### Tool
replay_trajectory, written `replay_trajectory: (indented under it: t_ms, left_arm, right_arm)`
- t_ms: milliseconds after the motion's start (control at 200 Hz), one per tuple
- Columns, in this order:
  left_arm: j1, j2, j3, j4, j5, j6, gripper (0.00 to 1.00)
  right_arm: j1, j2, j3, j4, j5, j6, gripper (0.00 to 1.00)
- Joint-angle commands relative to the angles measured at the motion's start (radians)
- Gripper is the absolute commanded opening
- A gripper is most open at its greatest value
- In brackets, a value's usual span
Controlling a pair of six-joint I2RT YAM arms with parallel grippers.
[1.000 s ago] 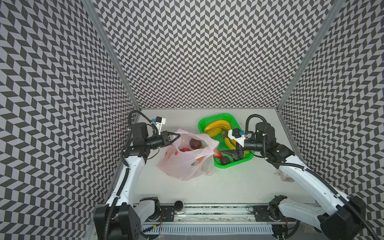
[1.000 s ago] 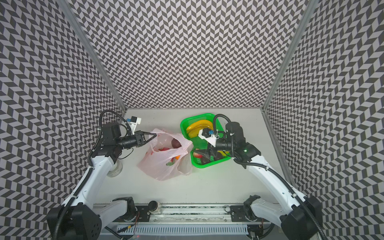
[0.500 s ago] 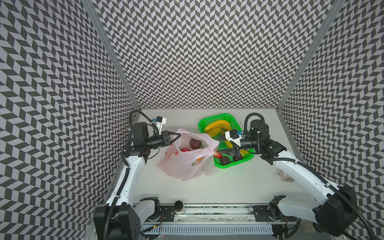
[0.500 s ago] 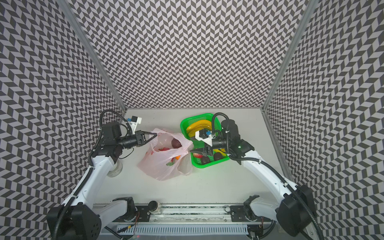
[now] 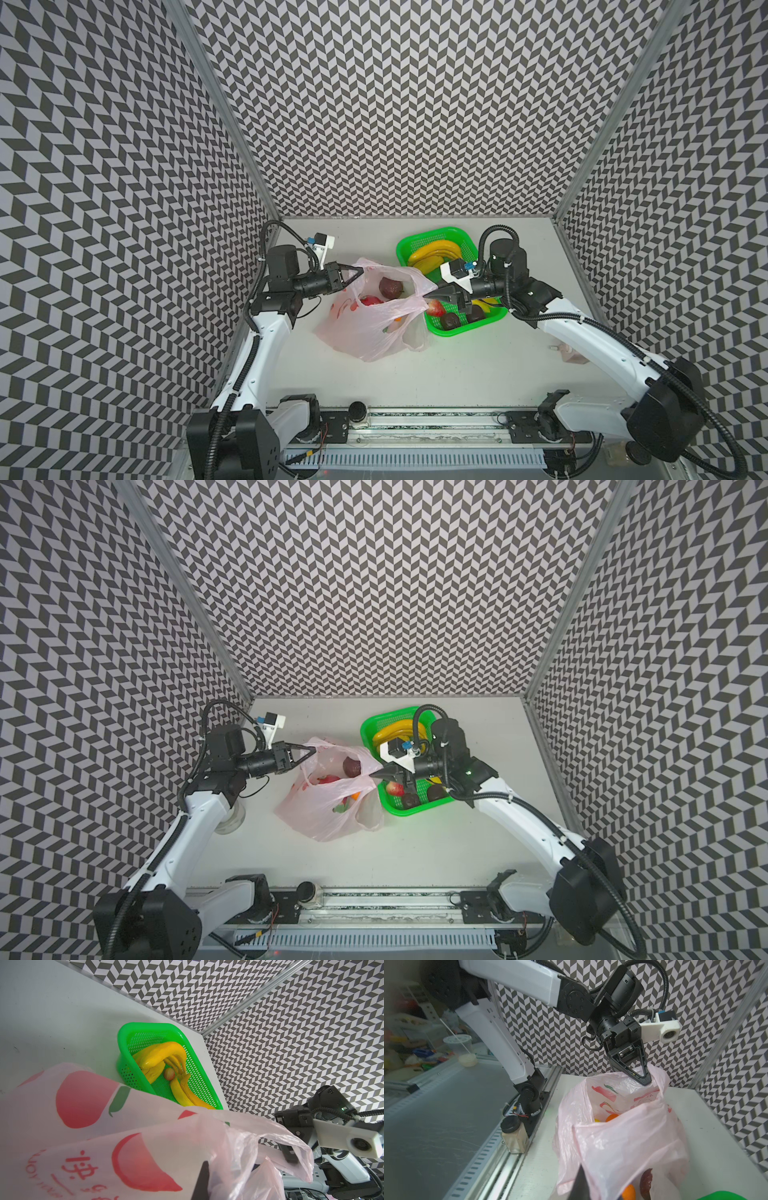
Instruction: Place the fake fruits into the plastic bag and tie a complex knot
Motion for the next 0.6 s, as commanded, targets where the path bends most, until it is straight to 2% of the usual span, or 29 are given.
replay_trajectory:
  t_ms: [0,260,596]
  left_arm:
    - [-0.007,-0.016,-0.001,0.03,-0.017,0.002,0.17]
    - [-0.002,-0.054,0.057,-0.009,-0.051,0.06,0.46]
    - [-0.002,-0.144,0.151,-0.009,-0.117,0.171,0.69]
  right_arm:
    - [0.005,0.0,0.028,0.059,0.011,0.011,0.0]
    - [-0.001,0.003,0.024,0.138,0.096,0.137,0.0]
    - [-0.015,0.032,0.058,0.183,0.188,0.272,0.0]
